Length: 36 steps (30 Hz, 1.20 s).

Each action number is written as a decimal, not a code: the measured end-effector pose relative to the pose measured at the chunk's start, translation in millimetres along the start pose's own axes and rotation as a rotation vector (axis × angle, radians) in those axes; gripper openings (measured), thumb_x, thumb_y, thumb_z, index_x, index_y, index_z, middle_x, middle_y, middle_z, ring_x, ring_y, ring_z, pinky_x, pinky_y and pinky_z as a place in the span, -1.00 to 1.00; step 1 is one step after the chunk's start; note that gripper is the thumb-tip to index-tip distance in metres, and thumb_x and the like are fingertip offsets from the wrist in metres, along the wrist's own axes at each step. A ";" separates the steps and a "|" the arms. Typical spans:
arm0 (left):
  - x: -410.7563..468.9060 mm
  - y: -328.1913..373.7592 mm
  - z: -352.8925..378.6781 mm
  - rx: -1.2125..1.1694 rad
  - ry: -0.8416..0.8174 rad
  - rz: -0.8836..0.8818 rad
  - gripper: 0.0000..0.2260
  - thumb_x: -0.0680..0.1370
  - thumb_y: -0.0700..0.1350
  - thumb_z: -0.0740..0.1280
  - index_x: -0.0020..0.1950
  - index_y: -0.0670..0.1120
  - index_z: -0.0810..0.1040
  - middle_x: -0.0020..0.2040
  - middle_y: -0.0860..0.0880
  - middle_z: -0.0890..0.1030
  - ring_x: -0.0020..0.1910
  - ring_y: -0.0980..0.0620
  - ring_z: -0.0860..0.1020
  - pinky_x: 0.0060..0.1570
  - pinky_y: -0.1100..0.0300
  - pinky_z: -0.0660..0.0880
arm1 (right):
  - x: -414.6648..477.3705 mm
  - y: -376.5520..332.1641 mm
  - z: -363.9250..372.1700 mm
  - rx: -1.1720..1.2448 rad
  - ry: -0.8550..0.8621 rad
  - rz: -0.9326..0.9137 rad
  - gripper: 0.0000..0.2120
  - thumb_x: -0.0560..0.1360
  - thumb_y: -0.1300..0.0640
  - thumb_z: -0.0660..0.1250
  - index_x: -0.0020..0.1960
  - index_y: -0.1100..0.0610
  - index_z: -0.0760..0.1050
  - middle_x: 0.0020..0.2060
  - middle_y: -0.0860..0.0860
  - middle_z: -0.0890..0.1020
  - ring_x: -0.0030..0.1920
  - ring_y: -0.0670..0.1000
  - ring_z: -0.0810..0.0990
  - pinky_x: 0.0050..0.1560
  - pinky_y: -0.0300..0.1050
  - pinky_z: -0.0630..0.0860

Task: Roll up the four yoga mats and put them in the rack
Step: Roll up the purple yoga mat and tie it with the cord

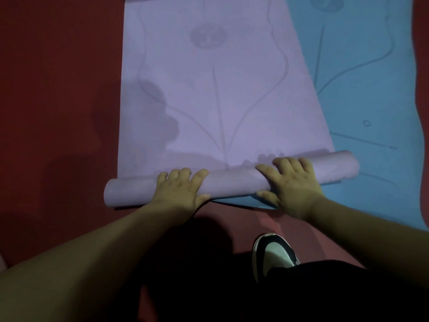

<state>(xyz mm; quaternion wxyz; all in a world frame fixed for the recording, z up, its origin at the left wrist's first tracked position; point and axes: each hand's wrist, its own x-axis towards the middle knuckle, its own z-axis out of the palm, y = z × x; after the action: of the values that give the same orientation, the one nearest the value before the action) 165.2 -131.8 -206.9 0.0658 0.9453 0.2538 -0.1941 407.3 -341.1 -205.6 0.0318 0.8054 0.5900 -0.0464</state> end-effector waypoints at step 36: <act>-68.3 -11.0 20.9 -0.063 0.110 0.024 -0.31 0.45 0.41 0.16 0.45 0.04 0.45 0.18 -0.11 0.57 0.11 -0.21 0.55 0.16 -0.24 0.43 | -14.7 -38.8 -16.1 0.138 -0.400 -0.044 -0.28 0.42 -0.58 -0.06 0.50 -0.32 0.22 0.19 -0.06 0.49 0.20 0.11 0.47 0.17 0.11 0.44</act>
<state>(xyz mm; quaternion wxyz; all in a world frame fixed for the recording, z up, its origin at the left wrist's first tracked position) 98.3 -158.0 -198.9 0.0836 0.9549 0.2519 -0.1332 366.5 -341.6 -187.7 0.0919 0.7675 0.5848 -0.2461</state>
